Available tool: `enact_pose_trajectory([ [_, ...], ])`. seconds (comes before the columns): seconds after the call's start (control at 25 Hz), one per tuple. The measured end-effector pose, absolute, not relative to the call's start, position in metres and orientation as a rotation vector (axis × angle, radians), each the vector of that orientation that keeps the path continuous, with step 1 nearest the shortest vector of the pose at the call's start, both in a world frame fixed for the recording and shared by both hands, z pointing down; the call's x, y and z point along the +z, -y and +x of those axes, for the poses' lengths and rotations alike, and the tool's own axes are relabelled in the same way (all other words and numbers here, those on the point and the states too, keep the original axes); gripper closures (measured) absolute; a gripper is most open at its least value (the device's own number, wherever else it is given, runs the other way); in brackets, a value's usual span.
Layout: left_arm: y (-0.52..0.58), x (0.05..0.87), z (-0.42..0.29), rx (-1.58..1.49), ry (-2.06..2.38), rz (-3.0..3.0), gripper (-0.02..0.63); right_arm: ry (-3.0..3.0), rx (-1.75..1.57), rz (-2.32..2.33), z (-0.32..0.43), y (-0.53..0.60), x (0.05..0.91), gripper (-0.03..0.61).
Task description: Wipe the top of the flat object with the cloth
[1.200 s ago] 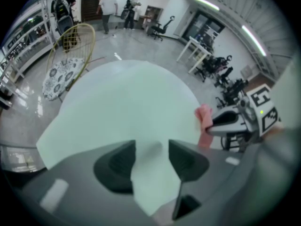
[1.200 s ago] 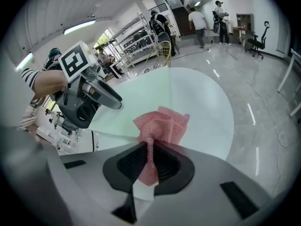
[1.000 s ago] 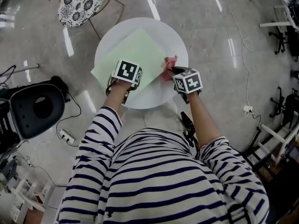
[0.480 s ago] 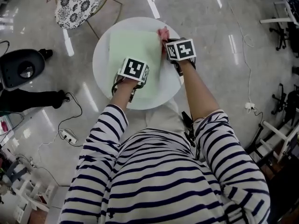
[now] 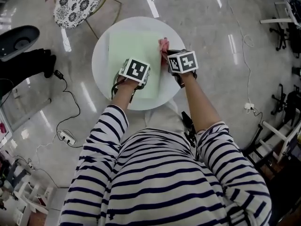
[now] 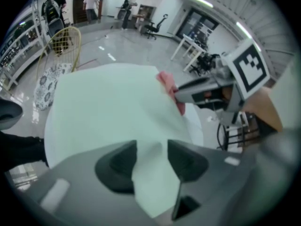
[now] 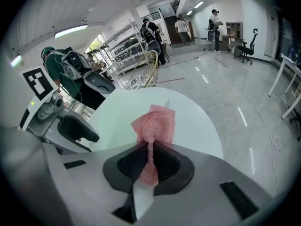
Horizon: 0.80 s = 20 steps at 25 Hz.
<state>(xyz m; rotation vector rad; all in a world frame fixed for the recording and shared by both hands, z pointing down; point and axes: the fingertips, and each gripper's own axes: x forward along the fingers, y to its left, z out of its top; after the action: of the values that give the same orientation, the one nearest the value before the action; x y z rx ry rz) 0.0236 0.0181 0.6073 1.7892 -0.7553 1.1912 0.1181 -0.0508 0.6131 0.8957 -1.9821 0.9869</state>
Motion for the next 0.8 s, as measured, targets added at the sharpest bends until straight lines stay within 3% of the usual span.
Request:
enact_pose_trajectory([
  [0.8, -0.018, 0.609, 0.028, 1.193, 0.776, 1.798, 0.403, 1.915, 1.027, 0.462, 0.102, -0.113, 0.621, 0.540],
])
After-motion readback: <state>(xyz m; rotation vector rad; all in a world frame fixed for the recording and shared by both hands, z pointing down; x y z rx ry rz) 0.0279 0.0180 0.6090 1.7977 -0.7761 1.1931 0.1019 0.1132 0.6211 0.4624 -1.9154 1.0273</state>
